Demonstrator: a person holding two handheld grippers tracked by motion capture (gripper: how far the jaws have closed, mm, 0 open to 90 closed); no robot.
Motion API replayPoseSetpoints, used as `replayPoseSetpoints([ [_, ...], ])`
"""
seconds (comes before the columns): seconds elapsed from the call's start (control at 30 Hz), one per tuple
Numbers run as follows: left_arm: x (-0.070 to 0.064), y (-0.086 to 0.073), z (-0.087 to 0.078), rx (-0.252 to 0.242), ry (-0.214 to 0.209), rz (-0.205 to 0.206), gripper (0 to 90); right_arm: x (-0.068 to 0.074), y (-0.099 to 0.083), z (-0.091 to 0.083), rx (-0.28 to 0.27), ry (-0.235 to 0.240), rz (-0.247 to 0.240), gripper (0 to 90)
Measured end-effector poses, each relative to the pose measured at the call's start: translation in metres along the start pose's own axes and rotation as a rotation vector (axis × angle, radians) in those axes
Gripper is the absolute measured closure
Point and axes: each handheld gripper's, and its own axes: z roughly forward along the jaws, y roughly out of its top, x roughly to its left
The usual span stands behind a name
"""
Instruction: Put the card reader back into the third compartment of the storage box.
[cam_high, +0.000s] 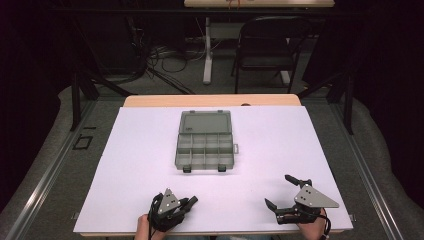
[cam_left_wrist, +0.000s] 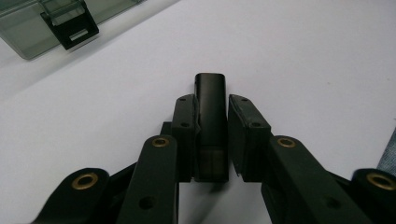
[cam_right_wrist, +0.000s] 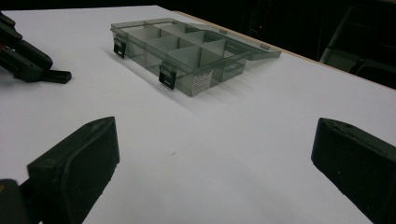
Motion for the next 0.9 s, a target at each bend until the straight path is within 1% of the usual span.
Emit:
replayPoseSetpoints([
  [0.1, 0.000, 0.000, -0.001, 0.001, 0.000, 0.005, 73.4, 0.000, 0.000, -0.001, -0.002, -0.002, 0.000, 0.6],
  [0.23, 0.001, 0.001, -0.003, -0.011, -0.004, -0.003, 73.4, 0.000, 0.000, 0.000, 0.001, -0.002, -0.001, 0.6],
  [0.3, 0.002, 0.002, -0.004, -0.017, 0.002, 0.012, 73.4, 0.000, 0.000, -0.001, -0.005, -0.004, -0.004, 0.6],
  [0.33, 0.001, 0.002, -0.005, -0.021, 0.000, 0.007, 73.4, -0.001, 0.000, -0.001, -0.005, -0.006, -0.004, 0.7],
  [0.37, 0.001, 0.002, -0.006, -0.024, 0.002, 0.016, 73.4, -0.001, 0.000, -0.001, -0.005, -0.003, 0.002, 0.7],
  [0.7, 0.002, 0.006, -0.011, -0.050, -0.004, 0.026, 73.4, -0.002, -0.001, 0.000, 0.003, -0.007, -0.001, 0.7],
  [0.9, 0.003, 0.007, -0.012, -0.056, -0.004, 0.033, 73.4, -0.001, -0.001, -0.001, 0.002, -0.007, 0.000, 0.7],
])
